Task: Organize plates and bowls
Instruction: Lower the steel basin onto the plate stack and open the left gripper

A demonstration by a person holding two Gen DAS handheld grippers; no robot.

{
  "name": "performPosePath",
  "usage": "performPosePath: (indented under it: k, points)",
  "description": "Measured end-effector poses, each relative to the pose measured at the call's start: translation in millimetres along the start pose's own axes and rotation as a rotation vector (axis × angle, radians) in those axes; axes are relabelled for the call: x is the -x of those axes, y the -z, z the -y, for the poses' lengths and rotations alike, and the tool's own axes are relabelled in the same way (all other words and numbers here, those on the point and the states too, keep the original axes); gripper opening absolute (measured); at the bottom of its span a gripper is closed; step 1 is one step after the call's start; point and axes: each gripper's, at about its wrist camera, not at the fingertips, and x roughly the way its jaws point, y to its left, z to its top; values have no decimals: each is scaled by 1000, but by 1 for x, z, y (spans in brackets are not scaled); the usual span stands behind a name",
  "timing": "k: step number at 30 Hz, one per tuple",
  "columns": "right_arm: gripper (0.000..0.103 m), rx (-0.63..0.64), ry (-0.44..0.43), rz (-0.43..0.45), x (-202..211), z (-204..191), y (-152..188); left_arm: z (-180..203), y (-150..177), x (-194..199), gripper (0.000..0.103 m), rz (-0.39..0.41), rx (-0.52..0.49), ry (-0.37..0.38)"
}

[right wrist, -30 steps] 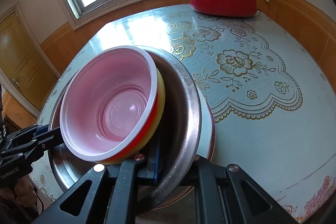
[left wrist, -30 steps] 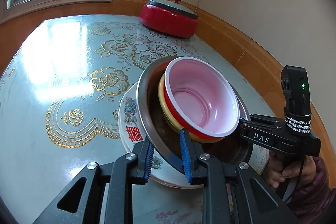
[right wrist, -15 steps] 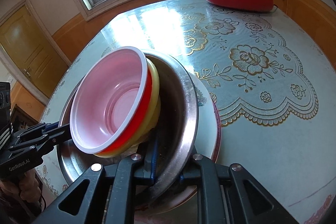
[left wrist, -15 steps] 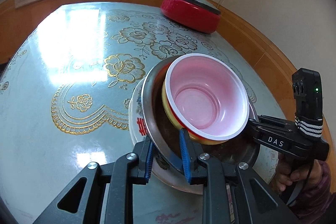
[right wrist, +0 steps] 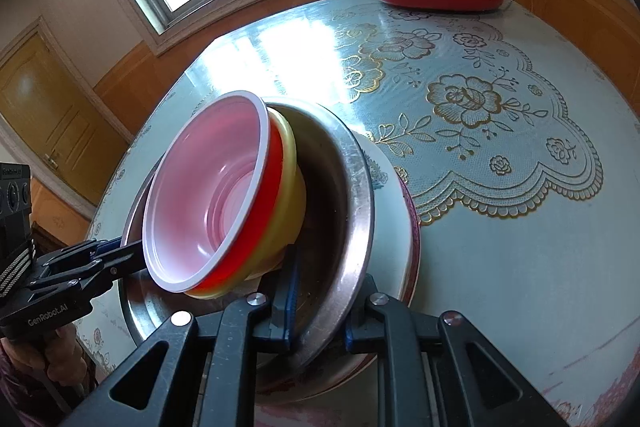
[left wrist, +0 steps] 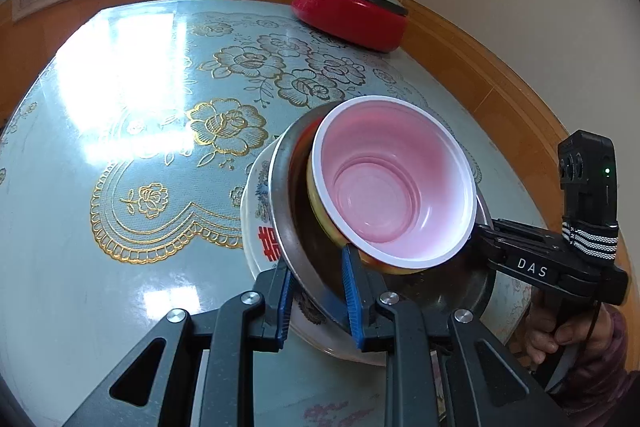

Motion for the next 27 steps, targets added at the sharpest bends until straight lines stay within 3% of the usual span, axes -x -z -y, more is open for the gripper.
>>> performPosePath:
  k: [11,22,27]
  points:
    - [19,-227,71,39,12,-11,20,-15,-13,0,24,-70,-91,143]
    - [22,-306,166,119,27,-27,36,-14,-18,-6,30,-75,-227,174]
    - [24,-343,181,171,44,-32,46,-17,-18,-5,35,-80,-236,212]
